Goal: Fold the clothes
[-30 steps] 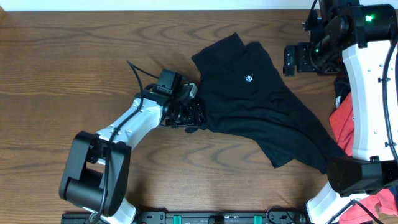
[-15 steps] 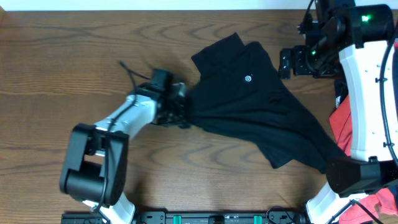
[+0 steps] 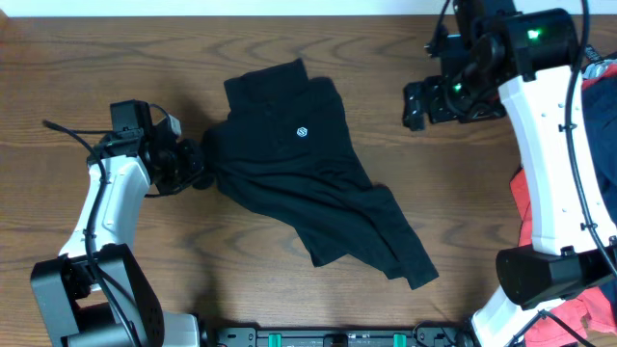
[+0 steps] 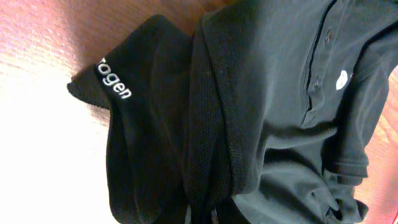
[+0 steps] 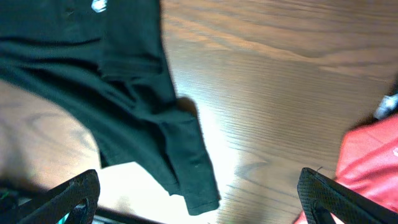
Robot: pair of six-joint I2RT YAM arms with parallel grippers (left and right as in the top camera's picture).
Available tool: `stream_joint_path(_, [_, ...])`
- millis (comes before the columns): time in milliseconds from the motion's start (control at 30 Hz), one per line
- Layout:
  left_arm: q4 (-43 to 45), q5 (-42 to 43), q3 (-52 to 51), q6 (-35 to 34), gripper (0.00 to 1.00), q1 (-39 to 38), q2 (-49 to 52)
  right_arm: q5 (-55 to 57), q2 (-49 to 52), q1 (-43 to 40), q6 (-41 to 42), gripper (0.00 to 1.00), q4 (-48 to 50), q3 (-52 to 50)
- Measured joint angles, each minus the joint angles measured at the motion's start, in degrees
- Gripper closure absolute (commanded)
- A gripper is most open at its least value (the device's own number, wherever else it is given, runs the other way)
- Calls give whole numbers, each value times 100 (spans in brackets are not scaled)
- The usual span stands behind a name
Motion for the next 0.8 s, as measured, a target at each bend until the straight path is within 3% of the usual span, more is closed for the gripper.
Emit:
stream_joint_path(33, [-15,-4,0,52,50,-2,0,-70,11,59,-22,8,2,-48])
stream_joint_path(100, [-17,0,0,87,33,-11,0,-190,52,179,-107,34,22,-205])
stream_joint_path(133, [-22,0,0,92,18,-9,0,-227,92,262,-122,48,63,-321])
stream_joint_path(167, [-17,-2,0,96,12,-9,0,-273,144,352,-153,55,120,-457])
stream_joint_path(267, [-17,-2,0,138,4,-9,2,-376,315,678,-138,60,468,-1071])
stream_joint_path(333, [-20,0,0,122,4,-9,2,-442,407,896,-120,79,778,-1576])
stream_joint_path(367, [-22,-2,0,122,4,-9,0,-466,431,994,-94,74,925,-1825])
stream_joint_path(433, [-22,0,0,129,3,-9,0,-542,455,1167,28,39,1209,-2385])
stream_joint_path(567, [-22,0,0,129,4,-9,0,-658,457,1314,61,46,1635,-3346])
stream_joint_path(667, [-22,0,0,127,4,-9,0,-706,457,1351,162,31,1788,-3917])
stream_joint_path(800, [-22,0,0,127,3,-9,2,-837,457,1360,166,27,1998,-4336])
